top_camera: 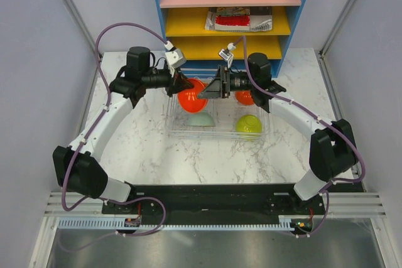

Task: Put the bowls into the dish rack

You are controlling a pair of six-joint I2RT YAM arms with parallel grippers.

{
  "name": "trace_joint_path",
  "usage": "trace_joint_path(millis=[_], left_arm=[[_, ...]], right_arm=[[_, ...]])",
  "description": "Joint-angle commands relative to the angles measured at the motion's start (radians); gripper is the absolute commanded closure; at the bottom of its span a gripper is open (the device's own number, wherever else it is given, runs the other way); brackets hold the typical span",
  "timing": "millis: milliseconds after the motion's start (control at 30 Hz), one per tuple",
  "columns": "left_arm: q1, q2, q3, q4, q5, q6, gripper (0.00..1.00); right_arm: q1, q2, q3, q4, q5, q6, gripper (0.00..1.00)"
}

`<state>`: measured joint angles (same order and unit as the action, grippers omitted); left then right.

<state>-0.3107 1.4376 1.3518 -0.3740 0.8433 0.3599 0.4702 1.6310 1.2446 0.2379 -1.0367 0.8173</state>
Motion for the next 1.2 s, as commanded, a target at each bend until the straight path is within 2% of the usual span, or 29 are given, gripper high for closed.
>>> trace_joint_path(millis=[0, 133, 267, 400, 533, 600, 900, 1000, 1167], left_arm=[[0.001, -0.023, 0.007, 0.058, -0.013, -0.024, 0.98], [-0.001, -0.020, 0.009, 0.053, -0.007, -0.019, 0.98], [0.001, -0.014, 0.010, 0.044, 0.005, -0.016, 0.98], [-0.001, -0.017, -0.002, 0.055, 0.013, -0.018, 0.98], [-0.001, -0.029, -0.020, 0.081, 0.017, -0.032, 0.98], [0.001, -0.028, -0.022, 0.083, 0.020, -0.036, 0.98], [0.001, -0.028, -0.022, 0.095, 0.027, -0.055, 0.98], [-0.001, -0.029, -0.019, 0.096, 0.036, -0.065, 0.98], [-0.001, -0.032, -0.016, 0.092, 0.024, -0.070, 0.98]], right_arm=[[-0.012, -0.023, -0.013, 0.106, -0.089, 0.031, 0.12], [-0.019, -0.025, -0.007, 0.112, -0.121, 0.011, 0.05], [-0.024, -0.025, -0.004, 0.115, -0.143, -0.006, 0.04], [-0.027, -0.020, -0.005, 0.147, -0.169, 0.025, 0.05], [-0.025, -0.022, -0.048, 0.328, -0.191, 0.141, 0.07], [-0.025, -0.020, -0.056, 0.365, -0.195, 0.180, 0.08], [-0.027, -0.019, -0.065, 0.442, -0.177, 0.244, 0.15], [-0.025, -0.017, -0.070, 0.474, -0.149, 0.250, 0.12], [-0.025, -0.010, -0.059, 0.420, -0.120, 0.207, 0.12]])
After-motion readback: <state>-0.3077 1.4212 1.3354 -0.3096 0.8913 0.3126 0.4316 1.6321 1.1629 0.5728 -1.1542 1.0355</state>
